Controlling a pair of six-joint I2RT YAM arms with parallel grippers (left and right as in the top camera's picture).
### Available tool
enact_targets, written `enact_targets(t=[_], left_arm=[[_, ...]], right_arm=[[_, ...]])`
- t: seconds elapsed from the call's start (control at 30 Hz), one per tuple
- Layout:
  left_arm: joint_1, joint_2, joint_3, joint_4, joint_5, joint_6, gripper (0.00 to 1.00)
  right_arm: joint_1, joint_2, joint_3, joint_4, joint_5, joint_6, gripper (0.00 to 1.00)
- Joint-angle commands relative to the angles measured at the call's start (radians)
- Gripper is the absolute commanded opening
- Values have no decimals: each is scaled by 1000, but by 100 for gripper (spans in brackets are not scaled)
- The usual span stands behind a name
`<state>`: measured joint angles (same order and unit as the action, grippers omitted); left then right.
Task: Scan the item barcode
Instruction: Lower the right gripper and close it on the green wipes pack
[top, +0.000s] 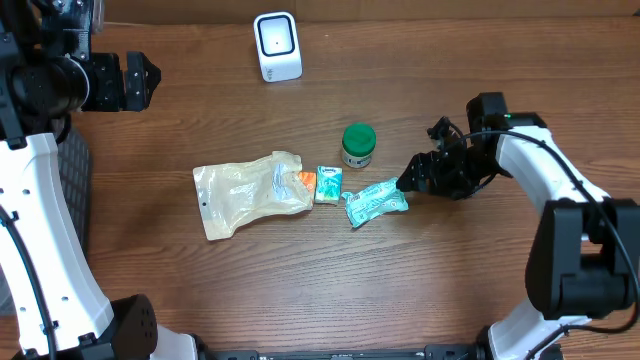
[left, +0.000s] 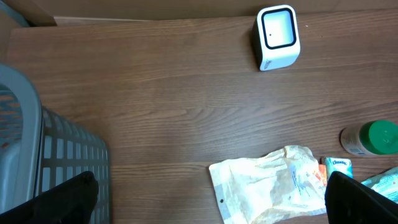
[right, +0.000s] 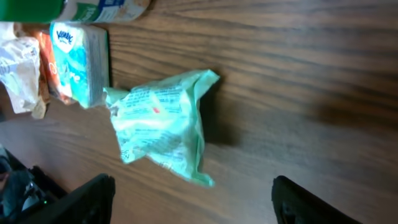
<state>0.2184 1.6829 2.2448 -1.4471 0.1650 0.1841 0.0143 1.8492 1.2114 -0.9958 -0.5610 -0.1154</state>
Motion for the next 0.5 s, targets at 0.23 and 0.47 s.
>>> enact_targets(t=[0.23, 0.47], left_arm=[[2, -7, 0, 2, 11, 14, 100], [2, -7, 0, 2, 12, 14, 100]], right_arm=[[6, 24, -168, 206, -156, -16, 71], [47, 35, -193, 288, -156, 18, 67]])
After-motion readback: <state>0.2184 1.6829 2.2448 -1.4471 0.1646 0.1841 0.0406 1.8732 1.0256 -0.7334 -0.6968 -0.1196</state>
